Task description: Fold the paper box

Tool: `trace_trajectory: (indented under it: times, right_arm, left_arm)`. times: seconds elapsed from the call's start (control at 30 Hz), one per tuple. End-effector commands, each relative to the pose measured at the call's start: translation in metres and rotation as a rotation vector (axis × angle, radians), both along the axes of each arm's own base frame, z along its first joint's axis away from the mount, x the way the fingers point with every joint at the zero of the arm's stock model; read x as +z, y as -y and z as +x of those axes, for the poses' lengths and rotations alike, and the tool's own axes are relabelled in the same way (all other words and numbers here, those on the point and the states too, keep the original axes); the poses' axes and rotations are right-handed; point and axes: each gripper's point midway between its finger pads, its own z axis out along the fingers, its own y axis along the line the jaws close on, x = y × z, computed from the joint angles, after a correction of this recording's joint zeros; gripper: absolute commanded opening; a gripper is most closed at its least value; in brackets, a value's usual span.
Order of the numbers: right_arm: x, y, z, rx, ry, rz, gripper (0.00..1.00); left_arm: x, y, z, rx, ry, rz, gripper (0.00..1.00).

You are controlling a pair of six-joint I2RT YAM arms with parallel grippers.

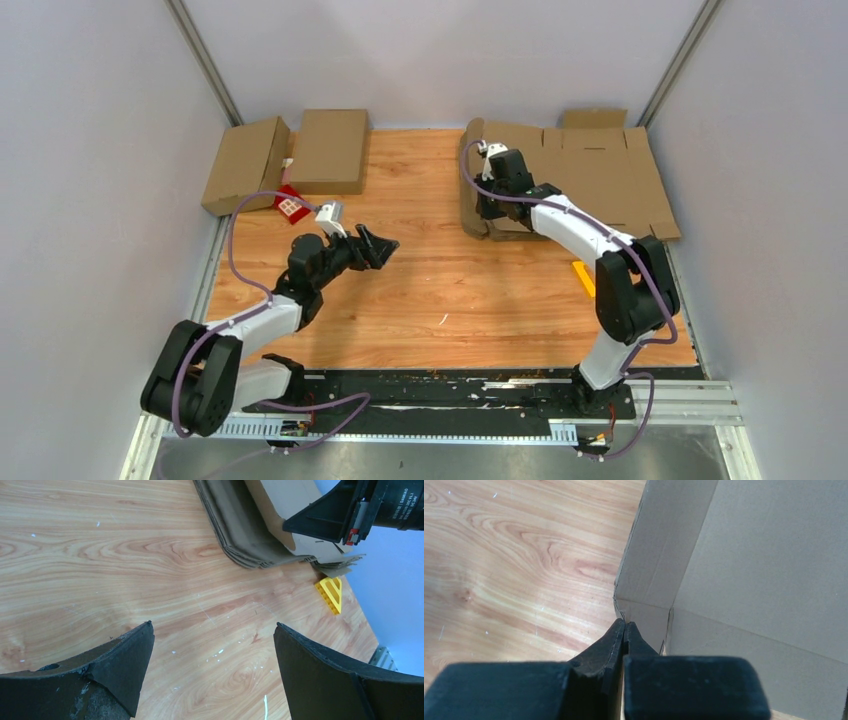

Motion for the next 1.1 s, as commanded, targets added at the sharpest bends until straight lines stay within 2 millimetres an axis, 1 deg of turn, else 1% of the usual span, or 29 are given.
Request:
trace_trajectory:
  times: [0.0, 0.13, 0.2, 0.23, 0.3, 0.33, 0.4, 0.43, 0.53, 0.6, 0.7, 0.73, 0.8, 0.87, 1.0, 1.07]
  right_arm:
    - [0.015, -0.022, -0.015, 0.047, 0.006, 0.131, 0.00]
    - [0.013, -0.018, -0.018, 0.032, 0.015, 0.129, 0.00]
    - [0.015, -0.019, -0.020, 0.038, 0.023, 0.136, 0.00]
    - [0.017, -0.019, -0.021, 0.042, 0.031, 0.146, 0.00]
    - [0.024, -0.019, -0.021, 0.043, 0.062, 0.162, 0.00]
    - [0.029, -0.018, -0.021, 0.041, 0.076, 0.165, 0.00]
    - [0.032, -0.016, -0.023, 0.039, 0.087, 0.162, 0.00]
    - [0.034, -0.015, -0.024, 0.039, 0.091, 0.164, 0.00]
    - [0.039, -0.016, -0.026, 0.046, 0.117, 0.178, 0.00]
    - [0.041, -0.015, -0.027, 0.049, 0.124, 0.185, 0.00]
    - [0.040, -0.015, -0.027, 0.046, 0.125, 0.187, 0.00]
    - [0.041, -0.016, -0.027, 0.048, 0.124, 0.188, 0.00]
    - [0.039, -0.017, -0.027, 0.052, 0.118, 0.189, 0.00]
    - [0.038, -0.018, -0.027, 0.056, 0.113, 0.193, 0.00]
    - [0.040, -0.020, -0.029, 0.068, 0.114, 0.201, 0.00]
    - [0.043, -0.021, -0.029, 0.073, 0.122, 0.209, 0.00]
  left_arm:
    - [0.025, 0.019, 0.004, -0.071, 0.071, -0.048, 0.97]
    - [0.022, 0.036, 0.004, -0.108, 0.058, -0.047, 0.97]
    - [0.020, 0.048, 0.006, -0.125, 0.026, -0.085, 0.97]
    - [0.022, 0.054, 0.010, -0.137, 0.015, -0.114, 0.97]
    - [0.022, 0.067, 0.020, -0.149, -0.038, -0.163, 0.97]
    - [0.014, 0.073, 0.027, -0.148, -0.082, -0.172, 0.97]
    - [0.008, 0.086, 0.043, -0.141, -0.140, -0.192, 0.97]
    - [0.013, 0.094, 0.055, -0.142, -0.149, -0.210, 0.98]
    - [0.009, 0.119, 0.076, -0.156, -0.222, -0.268, 0.98]
    - [0.011, 0.138, 0.088, -0.173, -0.240, -0.302, 0.96]
    - [0.013, 0.157, 0.107, -0.168, -0.249, -0.307, 0.95]
    - [0.017, 0.164, 0.113, -0.165, -0.246, -0.304, 0.95]
    - [0.016, 0.173, 0.121, -0.157, -0.263, -0.297, 0.96]
    - [0.004, 0.181, 0.128, -0.146, -0.313, -0.267, 0.96]
    - [0.001, 0.196, 0.140, -0.136, -0.335, -0.214, 0.95]
    - [-0.011, 0.202, 0.141, -0.133, -0.370, -0.185, 0.92]
